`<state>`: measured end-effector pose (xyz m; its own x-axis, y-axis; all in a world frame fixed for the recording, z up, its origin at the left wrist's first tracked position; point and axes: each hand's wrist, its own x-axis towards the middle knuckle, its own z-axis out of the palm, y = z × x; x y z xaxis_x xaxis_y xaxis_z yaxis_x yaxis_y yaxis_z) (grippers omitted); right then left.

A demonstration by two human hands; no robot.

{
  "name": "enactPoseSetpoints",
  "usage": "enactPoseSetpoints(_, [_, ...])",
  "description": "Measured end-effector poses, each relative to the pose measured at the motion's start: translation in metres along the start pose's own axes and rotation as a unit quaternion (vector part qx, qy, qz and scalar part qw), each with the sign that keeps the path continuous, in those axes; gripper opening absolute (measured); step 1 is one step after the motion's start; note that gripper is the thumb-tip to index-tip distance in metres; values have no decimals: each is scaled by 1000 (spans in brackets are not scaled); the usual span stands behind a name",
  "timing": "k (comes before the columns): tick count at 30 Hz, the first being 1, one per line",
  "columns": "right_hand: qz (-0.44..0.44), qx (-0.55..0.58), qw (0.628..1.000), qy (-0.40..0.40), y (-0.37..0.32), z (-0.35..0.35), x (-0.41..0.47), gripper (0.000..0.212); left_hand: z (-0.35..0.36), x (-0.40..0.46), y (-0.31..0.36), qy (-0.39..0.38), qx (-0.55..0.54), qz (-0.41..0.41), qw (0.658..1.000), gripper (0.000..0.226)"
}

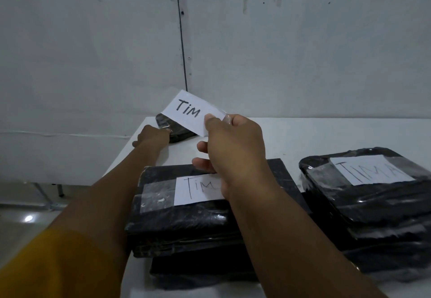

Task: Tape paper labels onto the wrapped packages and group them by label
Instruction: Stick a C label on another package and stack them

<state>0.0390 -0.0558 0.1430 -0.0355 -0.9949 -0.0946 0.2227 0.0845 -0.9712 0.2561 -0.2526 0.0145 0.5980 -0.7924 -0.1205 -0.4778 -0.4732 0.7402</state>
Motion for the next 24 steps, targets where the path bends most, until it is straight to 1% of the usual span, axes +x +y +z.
enactPoseSetpoints(3, [-9,2,1000,12,2,0,1,14,-7,-16,4,-5,-58,36,998,26])
enactPoseSetpoints(4, [-11,3,1000,14,2,0,0,13,-10,-21,4,-8,-76,49,996,20])
enactPoseSetpoints(6, [-16,5,1000,18,2,0,0,14,-21,-31,2,-32,-142,46,988,19])
enactPoseSetpoints(8, [-21,2,1000,22,2,-1,-1,15,-37,-47,-1,-71,-243,17,967,14])
enactPoseSetpoints(9, [-23,4,999,24,2,-1,-2,15,-47,-56,-3,-83,-276,13,958,11])
enactPoseSetpoints(11, [-34,11,999,25,2,-1,-4,11,-66,-75,-7,-87,-326,21,941,12])
enactPoseSetpoints(14, [-59,5,998,33,2,2,-8,14,-97,-117,-5,-79,-384,43,919,10])
enactPoseSetpoints(17, [-85,-13,995,50,2,3,-14,18,-124,-156,-2,-86,-406,88,906,12])
enactPoseSetpoints(19, [-97,-16,994,51,0,3,-19,19,-137,-179,-1,-92,-414,120,898,23])
enactPoseSetpoints(20, [-102,-14,993,51,-2,2,-22,19,-143,-189,-1,-88,-409,129,899,32])
enactPoseSetpoints(21, [-109,-11,993,51,-4,1,-25,19,-146,-198,1,-83,-399,137,903,36])
enactPoseSetpoints(24, [-141,-28,988,57,-14,-6,-33,22,-153,-229,8,-67,-354,168,918,35])
